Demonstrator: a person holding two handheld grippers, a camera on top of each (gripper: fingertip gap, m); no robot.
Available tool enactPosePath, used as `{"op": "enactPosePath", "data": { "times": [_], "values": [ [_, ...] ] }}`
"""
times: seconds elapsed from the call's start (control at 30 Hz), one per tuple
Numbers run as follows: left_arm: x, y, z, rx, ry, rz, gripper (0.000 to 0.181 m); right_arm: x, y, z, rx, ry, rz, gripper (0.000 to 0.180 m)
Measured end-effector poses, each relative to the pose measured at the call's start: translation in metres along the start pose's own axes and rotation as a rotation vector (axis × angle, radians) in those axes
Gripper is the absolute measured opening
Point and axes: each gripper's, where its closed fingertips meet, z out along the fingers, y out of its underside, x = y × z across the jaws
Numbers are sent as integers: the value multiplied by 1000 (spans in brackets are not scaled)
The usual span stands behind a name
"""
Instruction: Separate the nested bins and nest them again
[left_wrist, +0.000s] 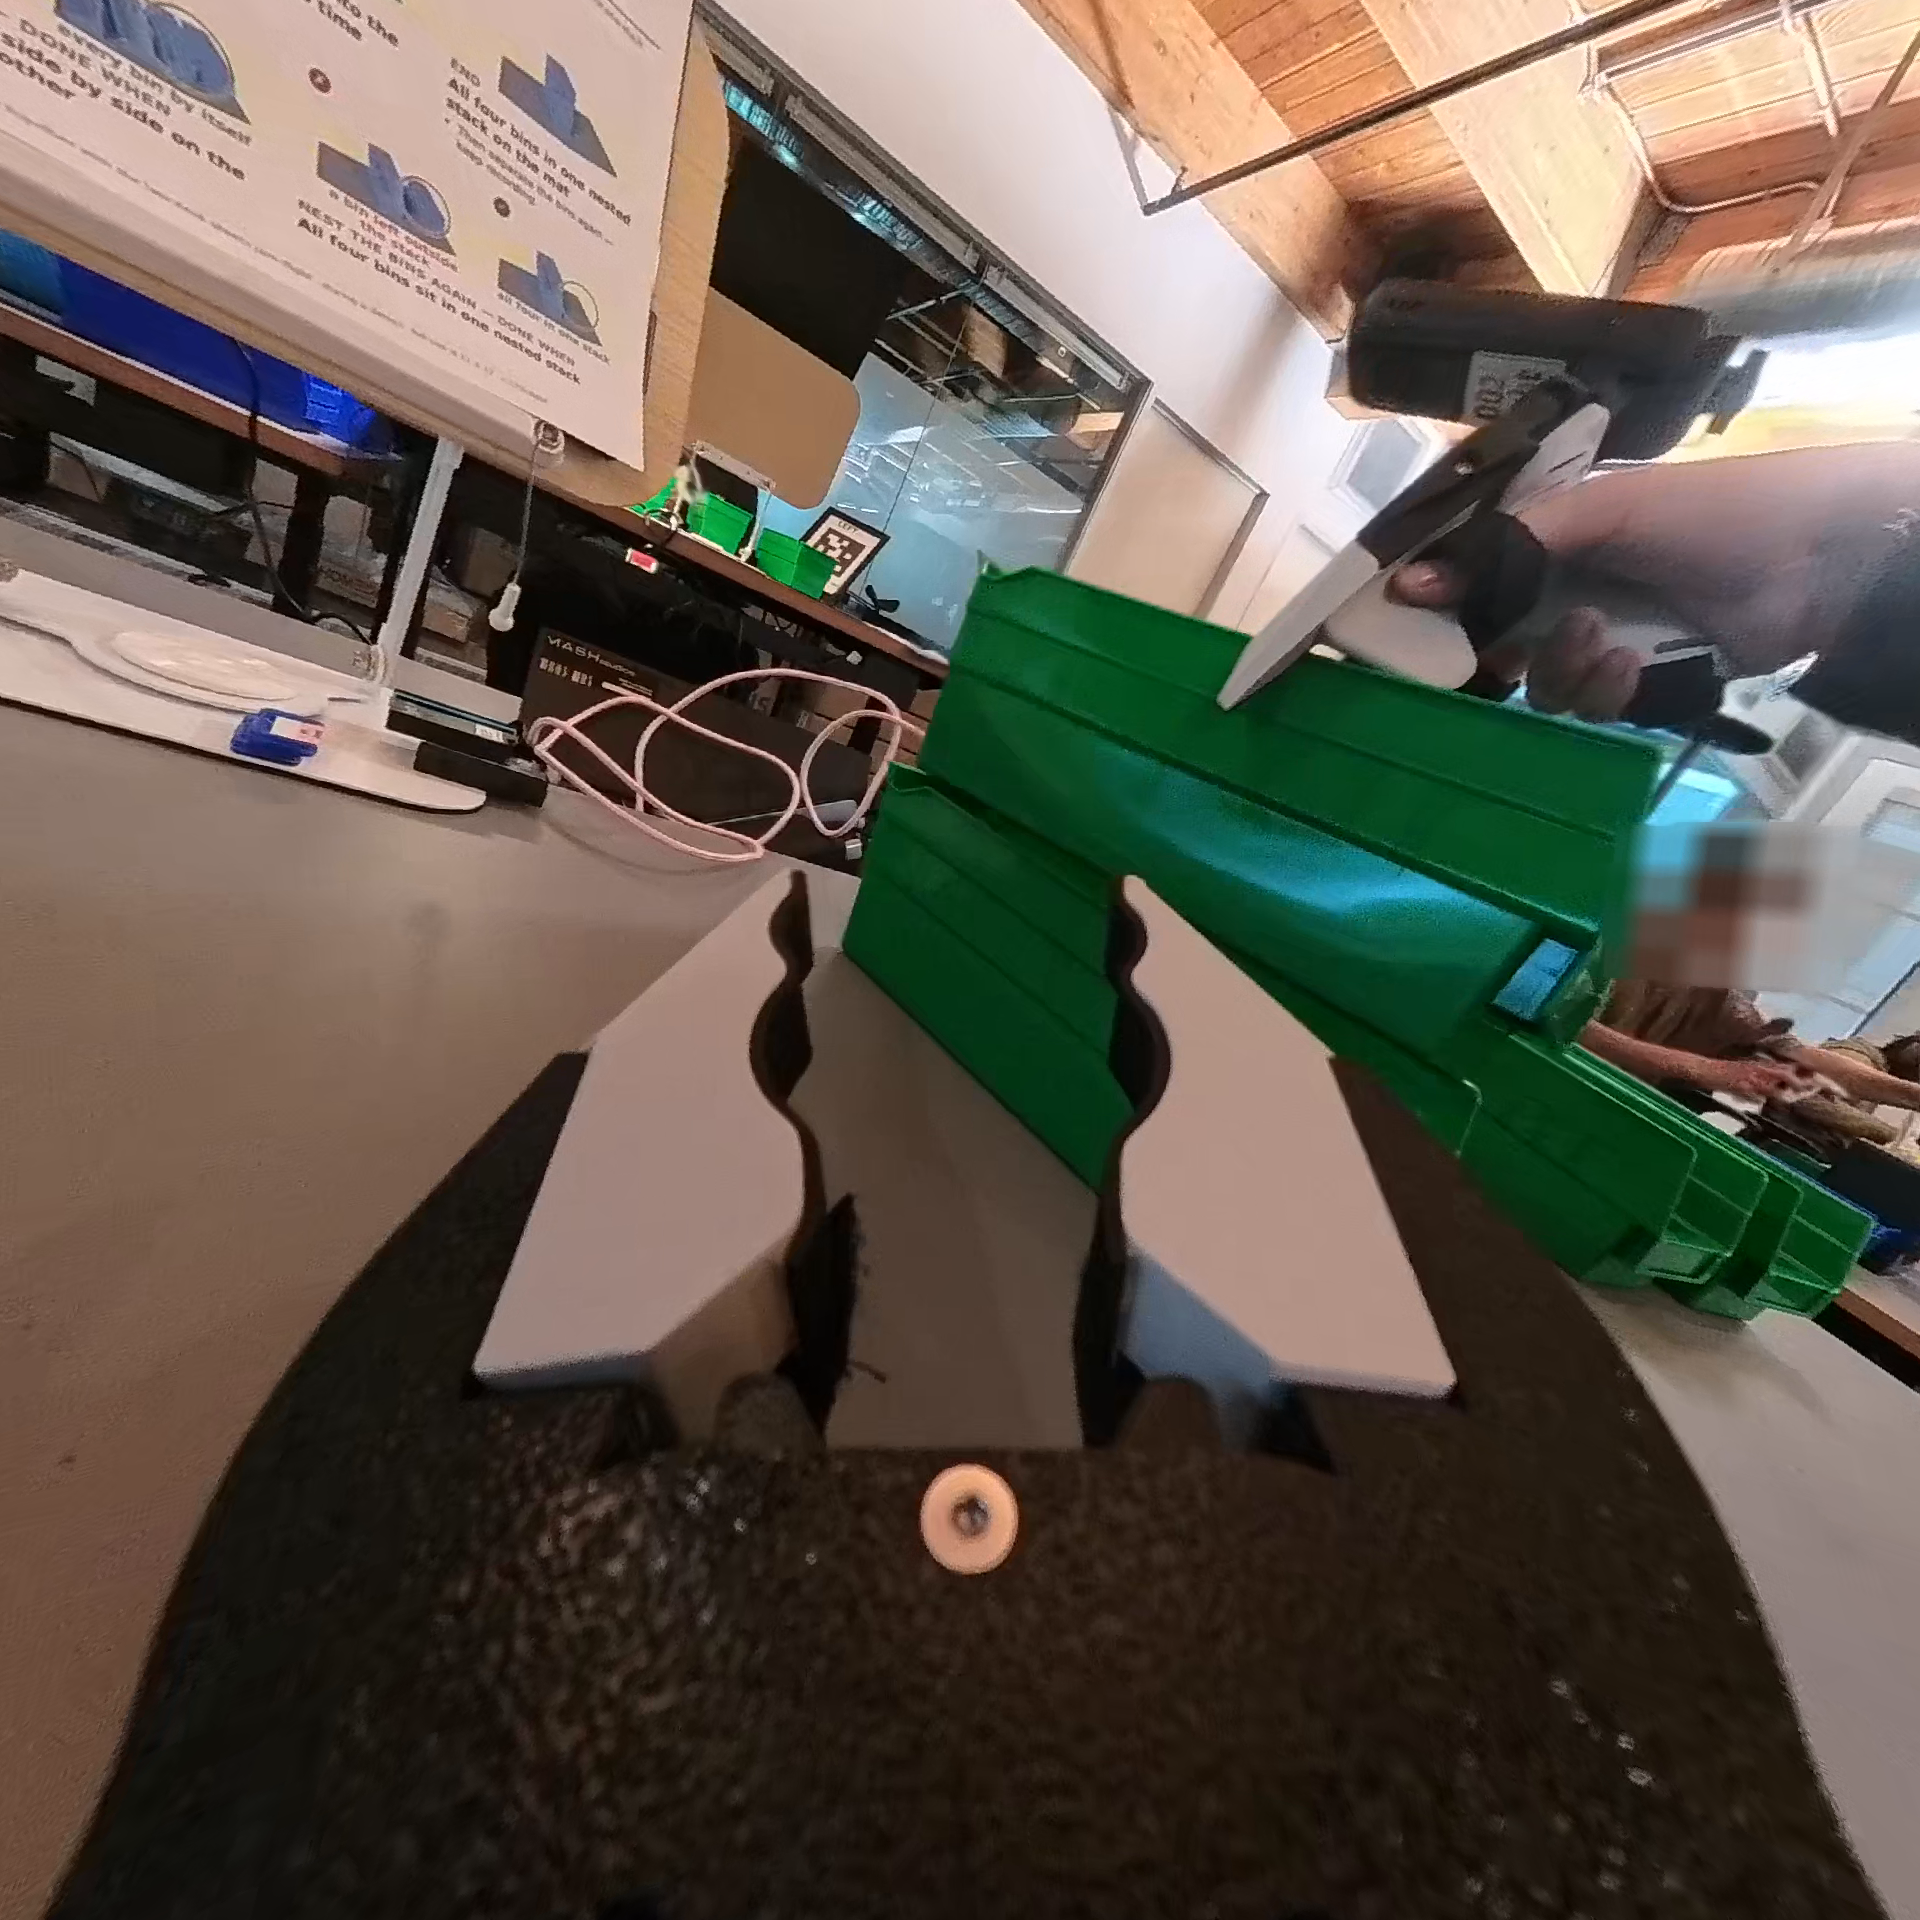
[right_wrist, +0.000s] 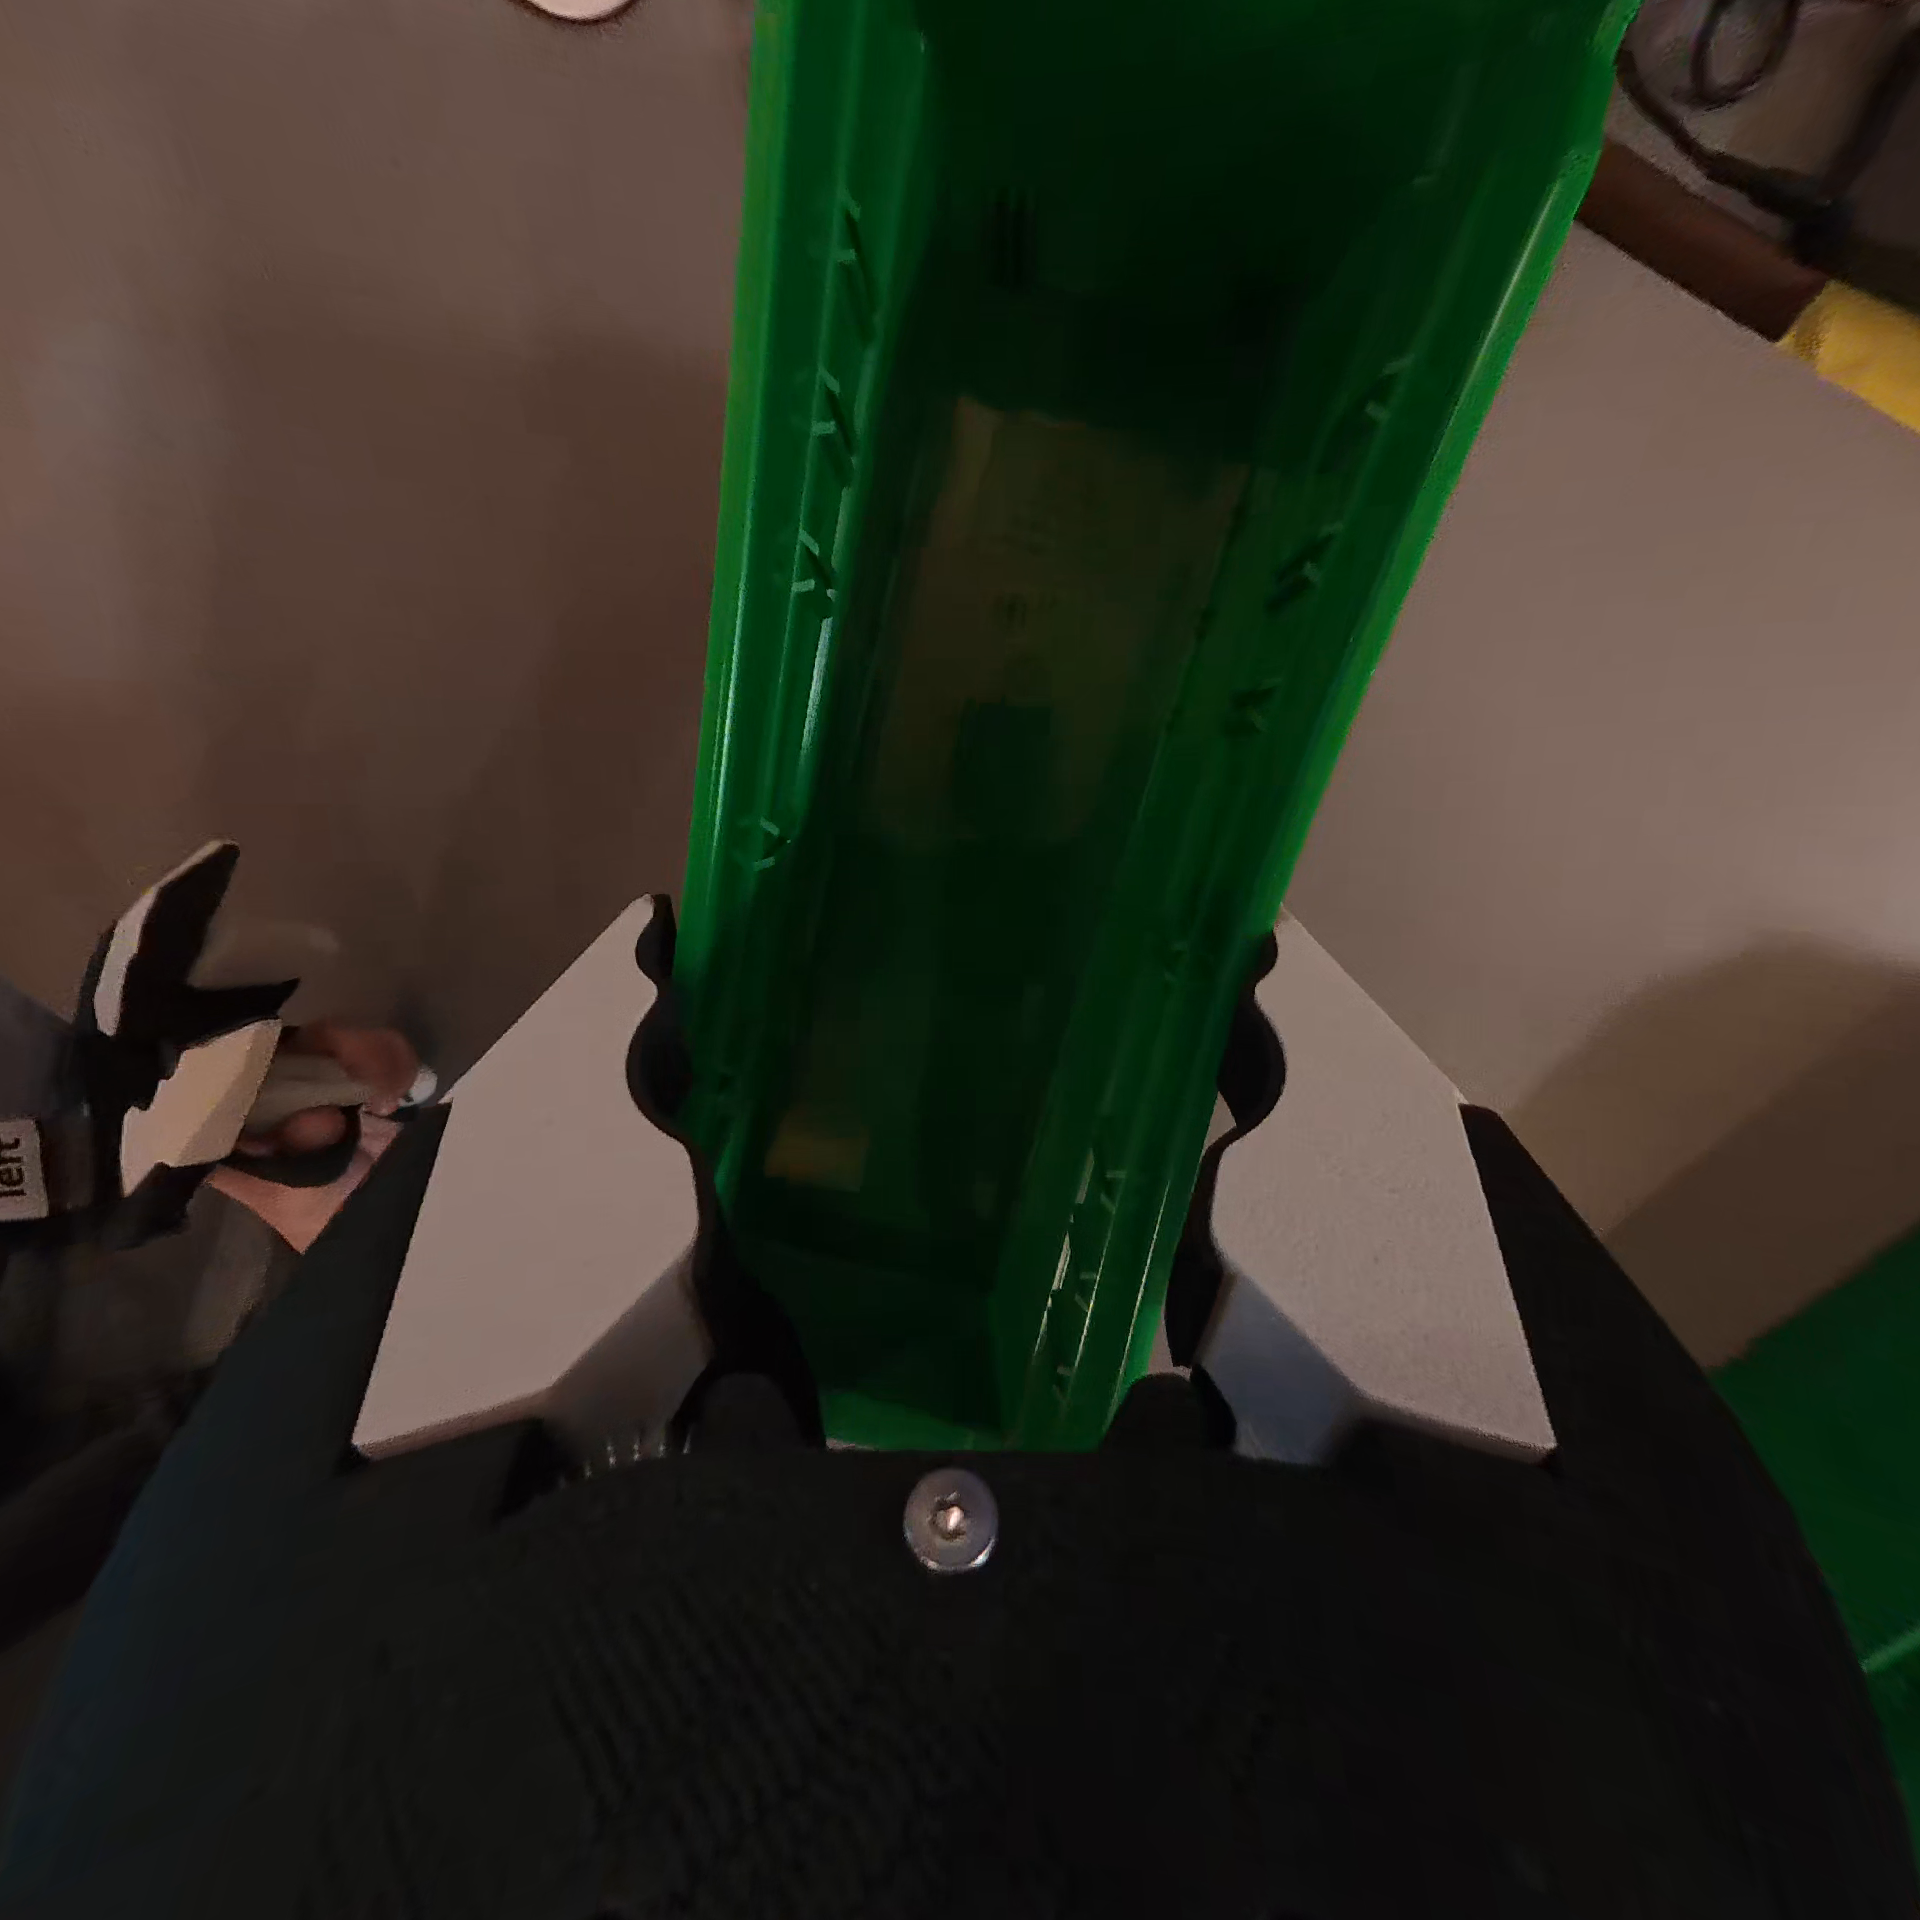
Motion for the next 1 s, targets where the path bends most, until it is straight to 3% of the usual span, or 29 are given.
{"op": "enactPosePath", "data": {
  "times": [0.33,0.73,1.0],
  "values": [
    [0,-1,-1,8,6,-5,59,0,11,26,-44,25,-17,106],
    [0,0,0,-1,6,-8,58,8,14,51,69,12,-14,109],
    [-1,2,0,-7,1,-9,59,7,19,68,79,58,-77,125]
  ]
}}
